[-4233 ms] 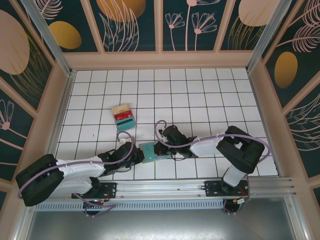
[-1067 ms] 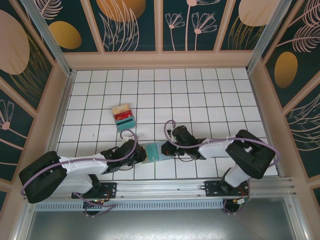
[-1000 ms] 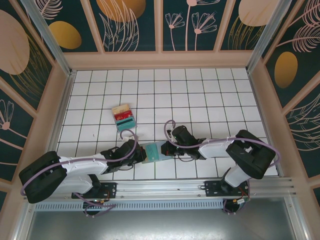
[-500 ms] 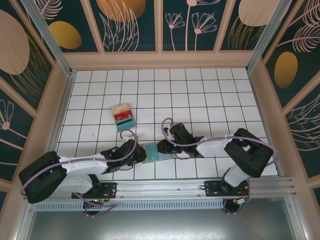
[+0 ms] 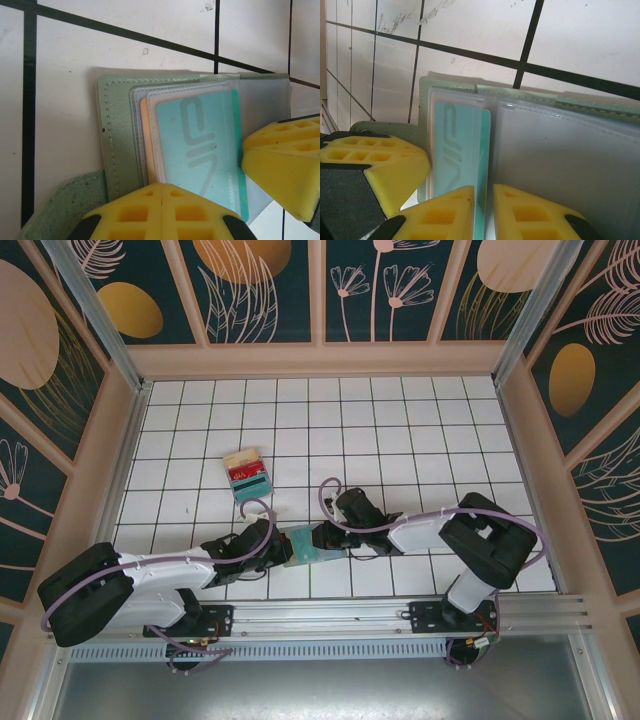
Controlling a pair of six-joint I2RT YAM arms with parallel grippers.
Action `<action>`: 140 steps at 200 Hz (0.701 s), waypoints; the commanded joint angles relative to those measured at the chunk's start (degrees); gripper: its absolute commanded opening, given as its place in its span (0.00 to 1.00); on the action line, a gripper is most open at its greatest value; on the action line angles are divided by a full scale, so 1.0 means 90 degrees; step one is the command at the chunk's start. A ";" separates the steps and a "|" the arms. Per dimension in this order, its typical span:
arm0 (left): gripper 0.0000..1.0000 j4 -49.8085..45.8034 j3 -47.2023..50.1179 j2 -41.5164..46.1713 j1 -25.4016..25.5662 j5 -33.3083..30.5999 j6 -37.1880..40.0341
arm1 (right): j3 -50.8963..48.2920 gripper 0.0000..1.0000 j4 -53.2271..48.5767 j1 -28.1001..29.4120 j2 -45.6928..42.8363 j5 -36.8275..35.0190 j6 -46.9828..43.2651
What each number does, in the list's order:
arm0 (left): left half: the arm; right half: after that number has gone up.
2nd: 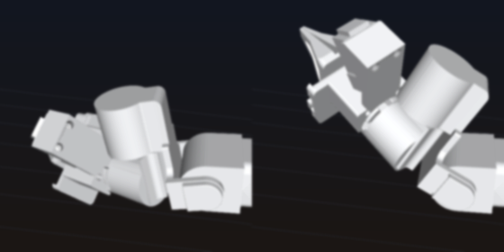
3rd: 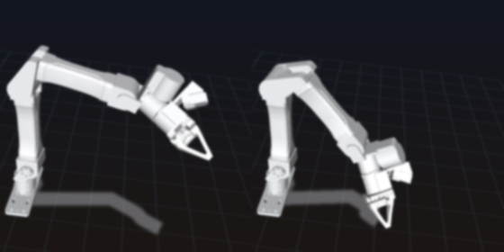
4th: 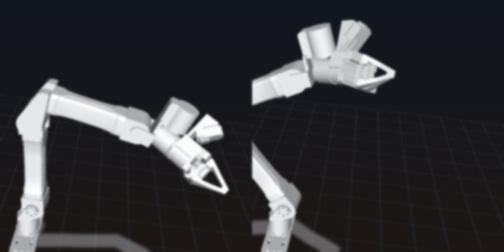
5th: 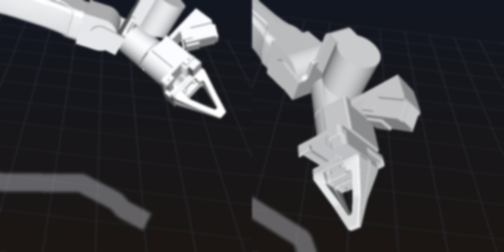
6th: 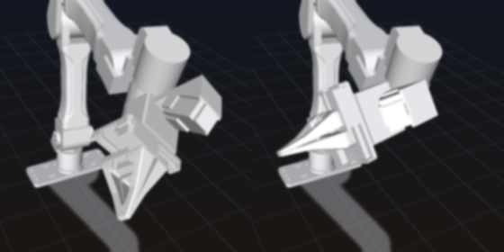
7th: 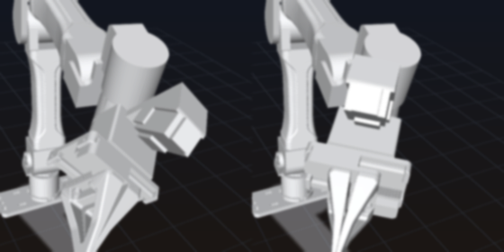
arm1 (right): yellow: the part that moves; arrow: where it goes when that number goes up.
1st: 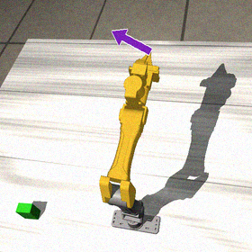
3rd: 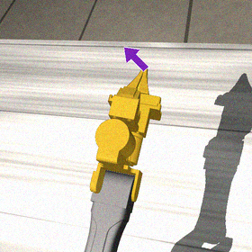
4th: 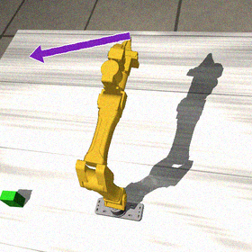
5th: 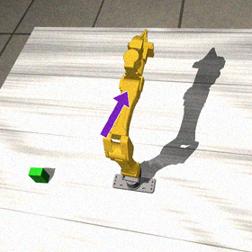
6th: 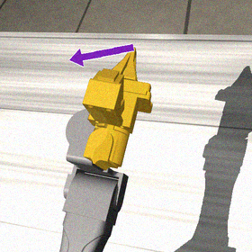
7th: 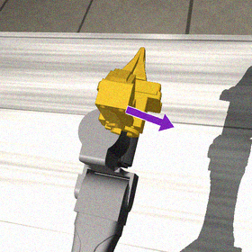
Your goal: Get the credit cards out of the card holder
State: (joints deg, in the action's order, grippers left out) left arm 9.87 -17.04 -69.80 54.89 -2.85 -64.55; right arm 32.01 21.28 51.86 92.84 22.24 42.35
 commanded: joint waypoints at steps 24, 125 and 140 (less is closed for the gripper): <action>0.00 -0.0181 0.0069 -0.0067 0.0041 0.0049 0.0072 | 0.0174 0.17 0.0144 0.0059 0.0172 0.0192 -0.0061; 0.00 -0.0296 0.0116 -0.0008 0.0043 0.0014 0.0073 | -0.0277 0.00 0.0009 -0.0183 -0.0330 -0.0038 -0.0015; 0.00 -0.0305 0.0116 -0.0018 0.0040 0.0005 0.0083 | -0.0359 0.00 0.0018 -0.0241 -0.0405 -0.0011 -0.0018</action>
State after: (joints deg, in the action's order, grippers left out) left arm 9.82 -17.04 -69.80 54.89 -2.85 -64.53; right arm 30.48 21.21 50.61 91.37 22.55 42.37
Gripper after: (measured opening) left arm 0.060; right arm 0.053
